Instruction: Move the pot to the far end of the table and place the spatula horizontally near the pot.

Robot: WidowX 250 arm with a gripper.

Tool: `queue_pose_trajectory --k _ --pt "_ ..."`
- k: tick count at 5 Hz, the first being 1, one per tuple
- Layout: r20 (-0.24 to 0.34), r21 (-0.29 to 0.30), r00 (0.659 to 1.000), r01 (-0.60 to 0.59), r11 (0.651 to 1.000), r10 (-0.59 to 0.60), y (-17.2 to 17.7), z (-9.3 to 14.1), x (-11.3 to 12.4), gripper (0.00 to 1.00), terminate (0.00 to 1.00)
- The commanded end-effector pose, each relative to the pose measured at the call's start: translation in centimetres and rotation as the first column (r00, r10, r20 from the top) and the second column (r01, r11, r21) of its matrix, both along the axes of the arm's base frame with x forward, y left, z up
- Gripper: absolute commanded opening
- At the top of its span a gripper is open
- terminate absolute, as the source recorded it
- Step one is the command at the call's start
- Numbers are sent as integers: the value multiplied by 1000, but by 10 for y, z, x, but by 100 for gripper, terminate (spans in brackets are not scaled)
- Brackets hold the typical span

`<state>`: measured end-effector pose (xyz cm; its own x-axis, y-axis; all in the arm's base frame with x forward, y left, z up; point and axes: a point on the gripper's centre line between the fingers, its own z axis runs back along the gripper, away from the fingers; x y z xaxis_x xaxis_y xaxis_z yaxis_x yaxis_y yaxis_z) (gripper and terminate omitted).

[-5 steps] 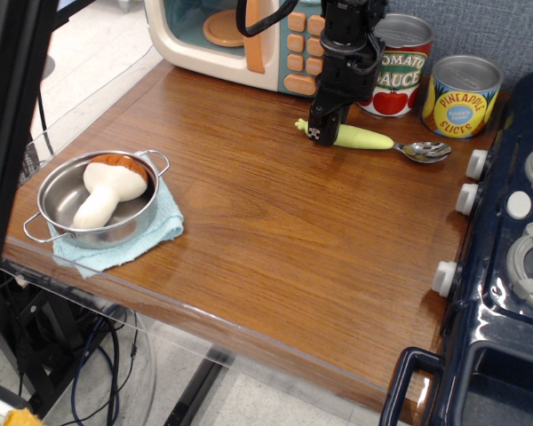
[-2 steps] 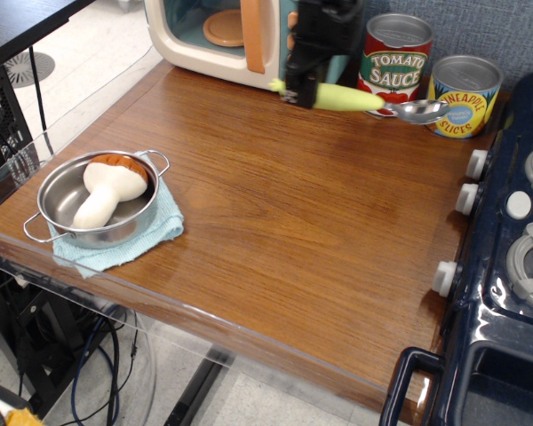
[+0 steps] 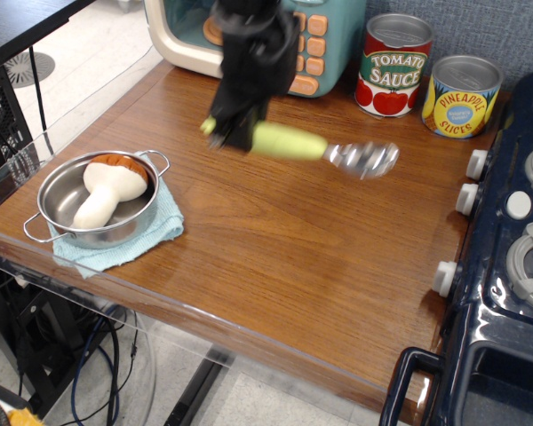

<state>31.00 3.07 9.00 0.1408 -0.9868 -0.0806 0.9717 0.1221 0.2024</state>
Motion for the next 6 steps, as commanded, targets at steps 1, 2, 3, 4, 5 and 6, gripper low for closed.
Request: queue_pose_trajectory --k 1,2,3,4,5,6 --pt "18 29 999 37 999 -38 -8 -20 -48 0 0" --pt "-22 57 996 86 995 -85 -13 -46 -66 0 0" --pt "-41 72 991 126 989 -124 -18 -64 -70 0 0" --pt "-69 87 988 144 986 -138 -20 -70 -72 0 0" --pt "-82 93 986 152 984 -144 -20 -68 -70 100 0" --pt "-61 80 987 152 985 -147 -22 -55 -68 100 0"
